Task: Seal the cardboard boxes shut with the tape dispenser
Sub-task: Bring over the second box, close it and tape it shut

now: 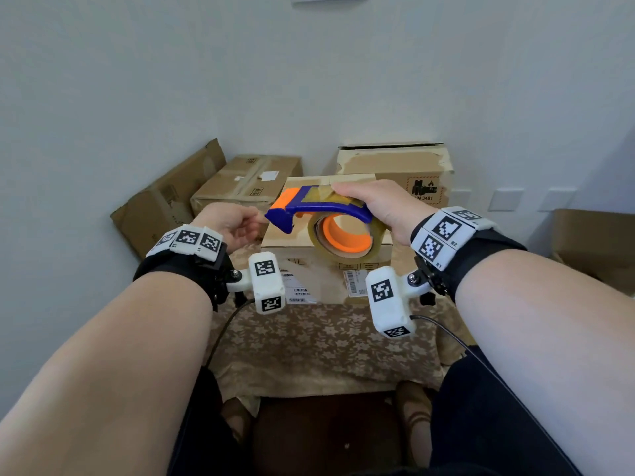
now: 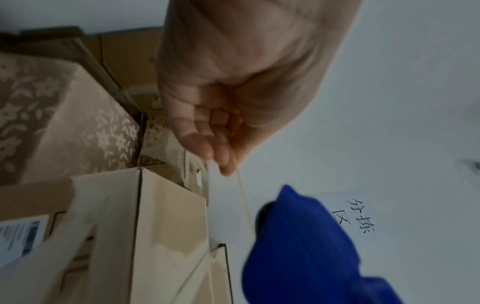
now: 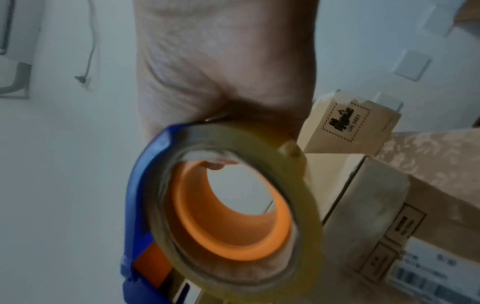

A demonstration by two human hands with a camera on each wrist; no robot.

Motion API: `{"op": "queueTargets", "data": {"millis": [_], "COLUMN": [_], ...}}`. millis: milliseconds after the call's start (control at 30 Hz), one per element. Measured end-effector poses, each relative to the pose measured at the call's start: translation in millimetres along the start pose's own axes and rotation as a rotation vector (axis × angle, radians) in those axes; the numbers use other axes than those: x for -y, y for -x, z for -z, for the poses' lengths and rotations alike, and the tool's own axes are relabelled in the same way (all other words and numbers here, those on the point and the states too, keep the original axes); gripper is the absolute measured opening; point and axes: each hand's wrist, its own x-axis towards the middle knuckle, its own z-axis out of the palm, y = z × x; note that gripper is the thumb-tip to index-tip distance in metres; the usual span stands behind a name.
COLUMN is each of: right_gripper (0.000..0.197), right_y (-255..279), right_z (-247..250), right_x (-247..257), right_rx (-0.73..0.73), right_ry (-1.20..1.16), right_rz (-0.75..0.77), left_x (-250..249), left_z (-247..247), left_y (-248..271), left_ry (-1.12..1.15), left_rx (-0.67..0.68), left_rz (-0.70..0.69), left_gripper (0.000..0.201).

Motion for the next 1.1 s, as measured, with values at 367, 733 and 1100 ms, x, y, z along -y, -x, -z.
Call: {"op": "queueTargets", "data": {"millis": [367,733,1100], "right_gripper": [0.029,0.034,0.042], "right_y": [-8,-36,-50], "right_z": [25,14,-4], "right_x": [1,0,4], "right_rx": [-0.036,0.008,-0.045], "right_ry": [0.358,0.601,0.849], "right_rz": [-0.017,-0.044,-0.002], "left_x": [31,55,73], "left_z": [8,3,7], "left_y": [-20,-40,-61], "left_ry": [-0.105,-0.118,-0.109], "left_rx": [-0.07,-0.1,-0.151], "left_rz": [-0.081,-0.098,-0.149], "left_gripper": [0.025,0.032,0.029]}}
